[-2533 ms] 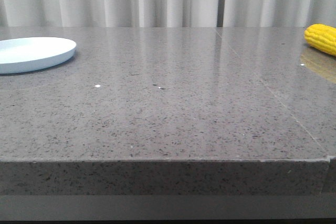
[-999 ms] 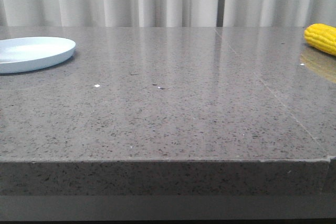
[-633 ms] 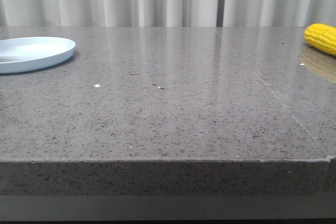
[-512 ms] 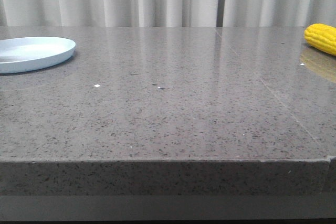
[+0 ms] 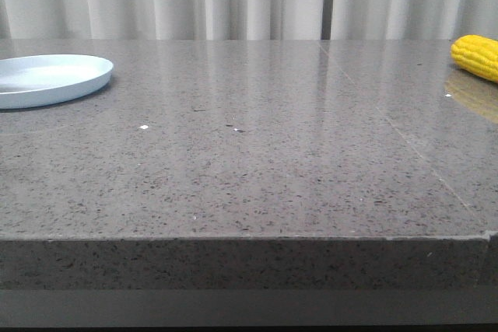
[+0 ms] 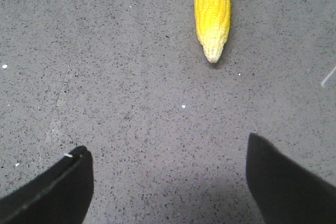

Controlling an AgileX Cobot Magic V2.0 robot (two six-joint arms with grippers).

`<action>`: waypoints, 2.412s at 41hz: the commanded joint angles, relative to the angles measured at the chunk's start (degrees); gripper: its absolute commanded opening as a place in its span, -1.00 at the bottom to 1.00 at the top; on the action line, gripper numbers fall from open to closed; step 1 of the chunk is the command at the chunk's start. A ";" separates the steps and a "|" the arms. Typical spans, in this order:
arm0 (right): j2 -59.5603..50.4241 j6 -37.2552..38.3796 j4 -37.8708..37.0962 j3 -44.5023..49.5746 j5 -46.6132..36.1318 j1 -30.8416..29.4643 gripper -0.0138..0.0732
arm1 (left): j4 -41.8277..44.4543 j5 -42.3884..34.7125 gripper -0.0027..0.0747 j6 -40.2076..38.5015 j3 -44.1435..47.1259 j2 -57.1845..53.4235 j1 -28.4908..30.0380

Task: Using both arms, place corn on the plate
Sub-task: 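Lower the left gripper over the rim of the pale blue plate and grasp it, then lift the plate with the left gripper and carry it toward the table center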

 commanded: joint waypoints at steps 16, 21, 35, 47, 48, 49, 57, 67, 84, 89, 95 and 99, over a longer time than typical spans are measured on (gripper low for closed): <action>0.37 -0.29 0.23 -1.99 -4.03 -0.34 0.73 | -1.67 0.81 -0.98 0.23 -3.43 -4.17 -0.08; 0.37 -0.29 0.23 -1.99 -4.03 -0.34 0.73 | -4.57 2.57 -0.98 1.36 -5.59 -6.48 -0.08; 0.37 -0.29 0.23 -1.99 -4.03 -0.34 0.73 | -24.57 9.30 -0.98 9.11 -10.98 -10.54 -0.83; 0.37 -0.29 0.23 -1.99 -4.03 -0.34 0.73 | -23.51 7.98 -0.98 10.08 -11.11 -8.75 -11.12; 0.37 -0.29 0.23 -1.99 -4.03 -0.34 0.73 | -22.77 7.88 -0.98 9.97 -11.11 -8.36 -12.38; 0.37 -0.29 0.23 -1.99 -4.03 -0.34 0.73 | -22.09 7.88 -0.98 9.84 -11.11 -7.97 -13.69; 0.37 -0.29 0.23 -1.99 -4.03 -0.34 0.73 | -20.37 7.88 -0.98 9.43 -11.11 -4.64 -21.78; 0.37 -0.29 0.23 -1.99 -4.03 -0.34 0.73 | -18.23 7.07 -0.98 9.43 -11.11 0.39 -27.55; 0.37 -0.29 0.23 -1.99 -4.03 -0.34 0.73 | -11.44 6.11 -0.88 9.43 -11.11 2.41 -28.05; 0.37 -0.29 0.23 -1.99 -4.03 -0.34 0.73 | -11.44 6.22 -0.43 9.43 -11.11 2.41 -28.05; 0.37 -0.29 0.23 -1.99 -4.03 -0.34 0.73 | -11.32 6.78 0.12 9.43 -11.44 1.97 -27.94; 0.37 -0.29 0.23 -1.99 -4.03 -0.34 0.73 | -10.22 7.93 0.18 9.43 -12.49 0.05 -27.94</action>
